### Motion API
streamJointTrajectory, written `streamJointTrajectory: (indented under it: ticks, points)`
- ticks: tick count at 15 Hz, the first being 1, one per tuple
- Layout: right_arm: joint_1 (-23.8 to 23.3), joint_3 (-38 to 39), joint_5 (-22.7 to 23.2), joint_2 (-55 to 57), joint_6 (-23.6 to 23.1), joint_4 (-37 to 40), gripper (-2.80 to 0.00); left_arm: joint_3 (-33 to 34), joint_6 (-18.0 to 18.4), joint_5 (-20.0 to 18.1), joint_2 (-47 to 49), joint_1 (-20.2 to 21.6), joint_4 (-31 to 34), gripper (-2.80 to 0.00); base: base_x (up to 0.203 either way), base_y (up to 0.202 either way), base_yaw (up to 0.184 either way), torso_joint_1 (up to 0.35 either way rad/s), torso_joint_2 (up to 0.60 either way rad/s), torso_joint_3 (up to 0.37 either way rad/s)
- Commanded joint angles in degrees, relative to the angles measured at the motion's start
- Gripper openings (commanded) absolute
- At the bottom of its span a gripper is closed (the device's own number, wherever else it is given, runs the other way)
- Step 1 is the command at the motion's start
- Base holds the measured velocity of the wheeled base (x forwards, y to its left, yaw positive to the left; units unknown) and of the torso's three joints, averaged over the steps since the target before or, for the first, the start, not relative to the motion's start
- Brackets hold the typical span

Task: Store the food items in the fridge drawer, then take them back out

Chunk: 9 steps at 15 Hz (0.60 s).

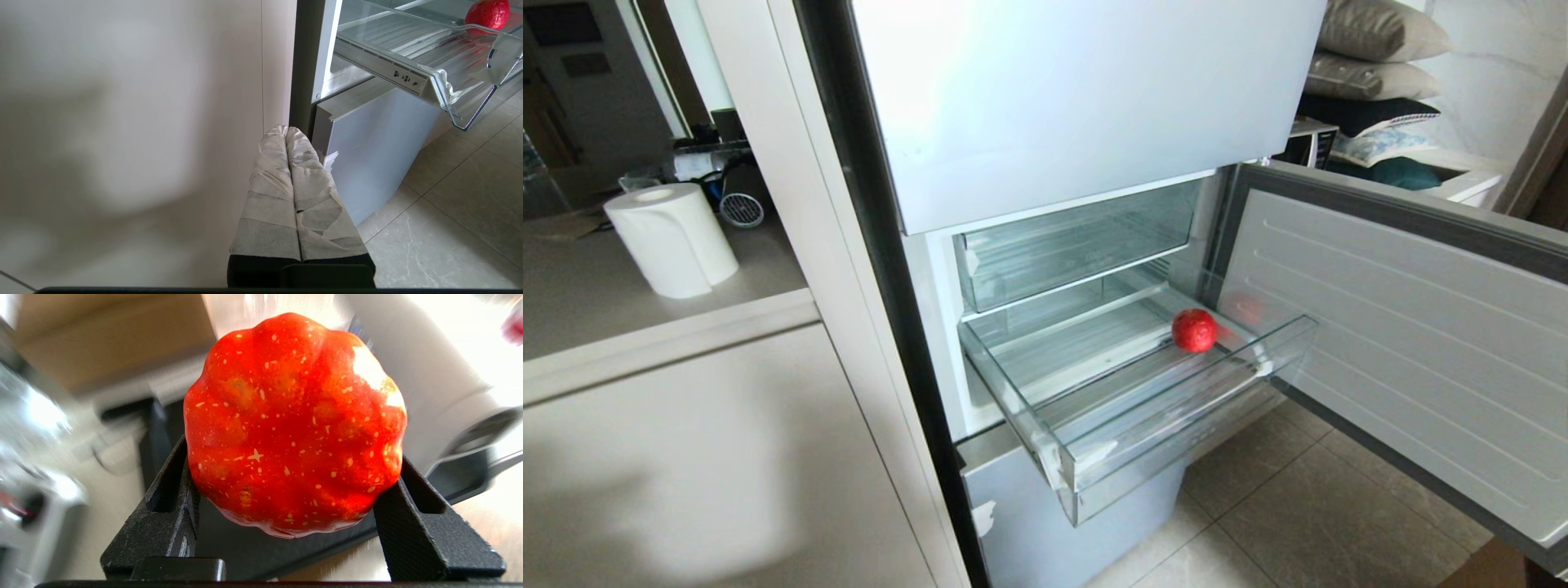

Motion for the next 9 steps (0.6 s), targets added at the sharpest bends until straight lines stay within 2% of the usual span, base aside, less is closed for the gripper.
streamJointTrajectory:
  ticks: [1, 2, 3, 9]
  points:
    - [0.52, 0.16, 5.89, 8.95, -3.13, -0.17, -2.8, 0.0, 0.0, 0.01, 0.09, 0.01, 0.02, -2.8, 0.0, 0.0, 0.0, 0.0, 0.0, 0.0]
    - [1.61, 0.39, 8.16, 10.37, -4.5, -0.17, -2.8, 0.0, 0.0, 0.01, 0.01, 0.01, 0.02, -2.8, 0.0, 0.0, 0.0, 0.0, 0.0, 0.0]
    - [2.5, 0.32, 8.47, 11.42, -4.87, -0.23, -2.8, 0.0, 0.0, 0.01, 0.09, 0.01, 0.02, -2.8, 0.0, 0.0, 0.0, 0.0, 0.0, 0.0]
    - [5.6, -5.14, 6.94, 19.27, -4.72, -0.27, -2.8, 0.0, 0.0, 0.01, 0.06, 0.01, 0.02, -2.8, 0.0, 0.0, 0.0, 0.0, 0.0, 0.0]
